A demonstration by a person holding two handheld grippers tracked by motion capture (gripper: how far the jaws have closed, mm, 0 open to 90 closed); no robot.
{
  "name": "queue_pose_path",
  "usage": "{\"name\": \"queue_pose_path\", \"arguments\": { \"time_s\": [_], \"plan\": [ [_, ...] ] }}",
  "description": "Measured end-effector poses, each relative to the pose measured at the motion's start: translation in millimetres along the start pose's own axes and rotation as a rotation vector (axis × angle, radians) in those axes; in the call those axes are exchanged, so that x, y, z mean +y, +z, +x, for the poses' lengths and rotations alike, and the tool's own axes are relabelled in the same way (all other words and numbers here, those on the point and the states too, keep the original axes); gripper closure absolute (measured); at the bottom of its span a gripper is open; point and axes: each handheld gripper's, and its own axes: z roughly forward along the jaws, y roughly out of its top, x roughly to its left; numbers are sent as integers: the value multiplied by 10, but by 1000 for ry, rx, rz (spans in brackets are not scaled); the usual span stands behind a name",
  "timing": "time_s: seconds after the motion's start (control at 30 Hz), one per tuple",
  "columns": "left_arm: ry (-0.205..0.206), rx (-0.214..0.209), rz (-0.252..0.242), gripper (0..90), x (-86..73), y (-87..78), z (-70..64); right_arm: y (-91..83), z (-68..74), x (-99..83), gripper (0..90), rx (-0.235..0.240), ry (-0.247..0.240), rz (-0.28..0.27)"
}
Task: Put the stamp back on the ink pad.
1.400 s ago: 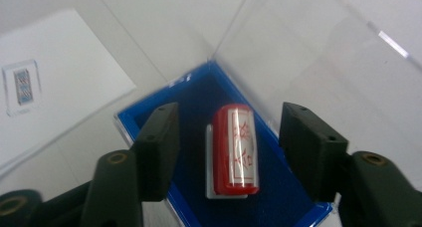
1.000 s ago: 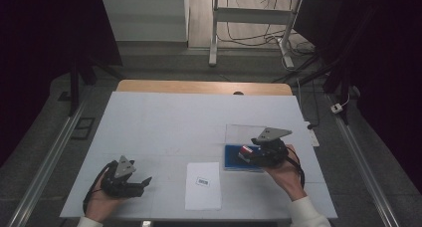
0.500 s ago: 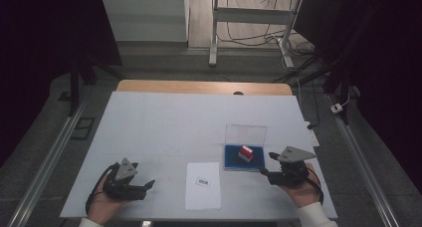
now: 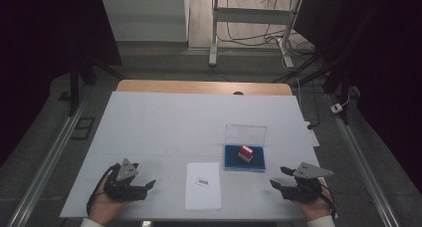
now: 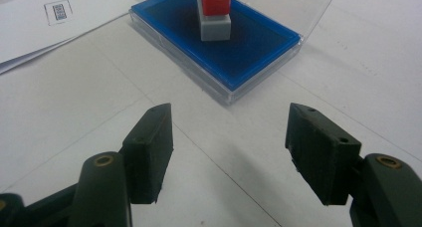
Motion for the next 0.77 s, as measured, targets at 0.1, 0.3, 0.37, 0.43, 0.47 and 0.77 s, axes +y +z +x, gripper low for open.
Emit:
{"name": "queue_pose_path", "arguments": {
  "time_s": [0.1, 0.3, 0.37, 0.43, 0.47, 0.77],
  "plan": [
    [-3, 2, 1, 173, 5, 7, 7, -7, 10, 3, 351, 7, -10, -14],
    [-5, 6, 1, 173, 2, 14, 22, 17, 50, 19, 352, 3, -38, -14],
    [-6, 7, 0, 173, 2, 12, 23, 18, 55, 20, 353, -7, -42, -9],
    [-5, 8, 1, 173, 3, 13, 25, 17, 55, 21, 354, -10, -44, -9],
    [-5, 11, 3, 173, 5, 18, 25, 18, 55, 20, 354, -5, -42, -12],
    [-3, 19, -3, 174, 7, 12, 21, 23, 64, 22, 355, -17, -64, -3]
  ]
}}
